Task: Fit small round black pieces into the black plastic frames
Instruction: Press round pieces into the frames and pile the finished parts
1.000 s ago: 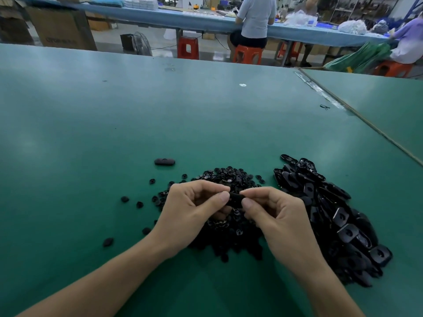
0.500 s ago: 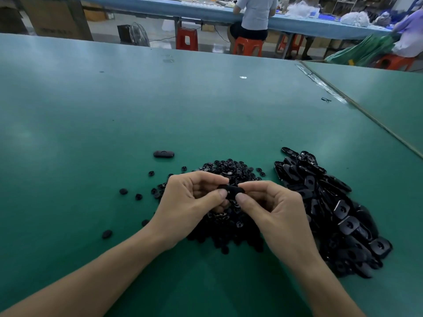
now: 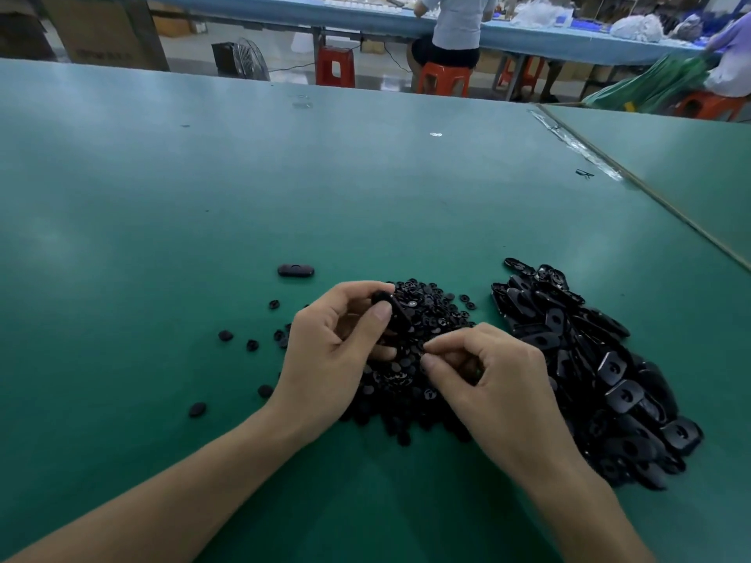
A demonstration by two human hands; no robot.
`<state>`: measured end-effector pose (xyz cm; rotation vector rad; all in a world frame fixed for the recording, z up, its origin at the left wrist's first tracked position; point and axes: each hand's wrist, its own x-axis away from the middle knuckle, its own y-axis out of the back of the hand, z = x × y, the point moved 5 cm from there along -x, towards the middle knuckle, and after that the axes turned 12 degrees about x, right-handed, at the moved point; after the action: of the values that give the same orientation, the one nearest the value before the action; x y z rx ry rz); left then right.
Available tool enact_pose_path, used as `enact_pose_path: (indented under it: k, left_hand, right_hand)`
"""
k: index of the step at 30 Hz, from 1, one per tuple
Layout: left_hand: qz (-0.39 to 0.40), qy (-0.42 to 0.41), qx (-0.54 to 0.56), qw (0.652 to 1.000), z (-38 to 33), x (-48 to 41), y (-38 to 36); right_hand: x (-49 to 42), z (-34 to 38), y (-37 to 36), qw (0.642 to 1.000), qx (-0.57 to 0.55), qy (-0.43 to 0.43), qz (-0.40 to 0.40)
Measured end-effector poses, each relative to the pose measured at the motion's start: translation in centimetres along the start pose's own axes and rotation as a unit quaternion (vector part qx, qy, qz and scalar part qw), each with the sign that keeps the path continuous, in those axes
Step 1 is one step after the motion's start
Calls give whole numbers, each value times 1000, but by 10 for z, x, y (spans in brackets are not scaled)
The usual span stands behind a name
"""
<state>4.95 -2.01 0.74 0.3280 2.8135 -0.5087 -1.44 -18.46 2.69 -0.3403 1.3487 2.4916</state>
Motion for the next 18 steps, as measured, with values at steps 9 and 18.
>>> enact_pose_path:
  k: [9, 18]
  left_hand:
    - [0, 31, 18, 999, 3, 2, -1]
    - [-16, 40, 29, 999, 8, 0, 6]
  right_hand:
    - [8, -2, -9, 990, 104, 7, 95]
    - [9, -7, -3, 990, 79, -11, 115]
